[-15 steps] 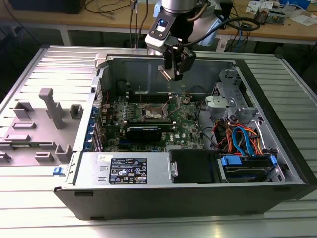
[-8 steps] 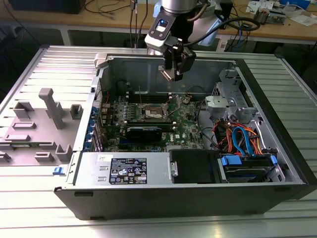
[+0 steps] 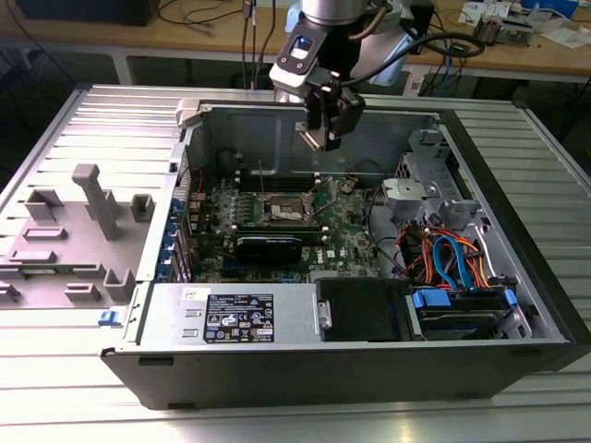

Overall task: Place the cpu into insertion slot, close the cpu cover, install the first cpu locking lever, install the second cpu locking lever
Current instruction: 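Place the cpu into insertion slot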

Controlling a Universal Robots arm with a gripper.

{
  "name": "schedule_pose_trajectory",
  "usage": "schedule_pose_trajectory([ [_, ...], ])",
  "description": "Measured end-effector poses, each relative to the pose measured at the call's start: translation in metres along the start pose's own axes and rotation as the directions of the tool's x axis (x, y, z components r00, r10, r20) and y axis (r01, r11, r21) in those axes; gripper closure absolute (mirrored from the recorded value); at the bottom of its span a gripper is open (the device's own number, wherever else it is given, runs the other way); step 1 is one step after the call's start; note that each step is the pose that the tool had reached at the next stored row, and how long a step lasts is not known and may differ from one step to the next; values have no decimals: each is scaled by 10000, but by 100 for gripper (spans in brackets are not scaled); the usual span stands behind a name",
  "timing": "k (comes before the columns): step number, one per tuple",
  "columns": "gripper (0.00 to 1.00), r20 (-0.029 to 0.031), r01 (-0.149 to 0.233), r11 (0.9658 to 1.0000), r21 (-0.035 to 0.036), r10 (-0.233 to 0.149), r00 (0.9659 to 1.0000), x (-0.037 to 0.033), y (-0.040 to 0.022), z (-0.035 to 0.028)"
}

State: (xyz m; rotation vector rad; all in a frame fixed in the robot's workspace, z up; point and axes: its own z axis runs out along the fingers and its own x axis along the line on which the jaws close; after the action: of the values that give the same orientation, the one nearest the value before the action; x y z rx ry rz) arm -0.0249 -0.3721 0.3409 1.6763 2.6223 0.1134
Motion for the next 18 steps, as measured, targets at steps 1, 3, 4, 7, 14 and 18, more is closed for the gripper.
schedule_pose_trajectory([
  [1,46,6,-81,10000,-2,81,10000,0,0,2],
  [3,46,18,-247,9997,-5,247,9997,0,-1,7],
  [4,46,24,-323,9995,-6,323,9995,0,-1,9],
  [7,46,43,-562,9984,-10,562,9984,0,-2,16],
  [14,46,59,-779,9970,-15,779,9969,0,-3,22],
  [18,46,59,-780,9969,-15,780,9969,0,-3,22],
])
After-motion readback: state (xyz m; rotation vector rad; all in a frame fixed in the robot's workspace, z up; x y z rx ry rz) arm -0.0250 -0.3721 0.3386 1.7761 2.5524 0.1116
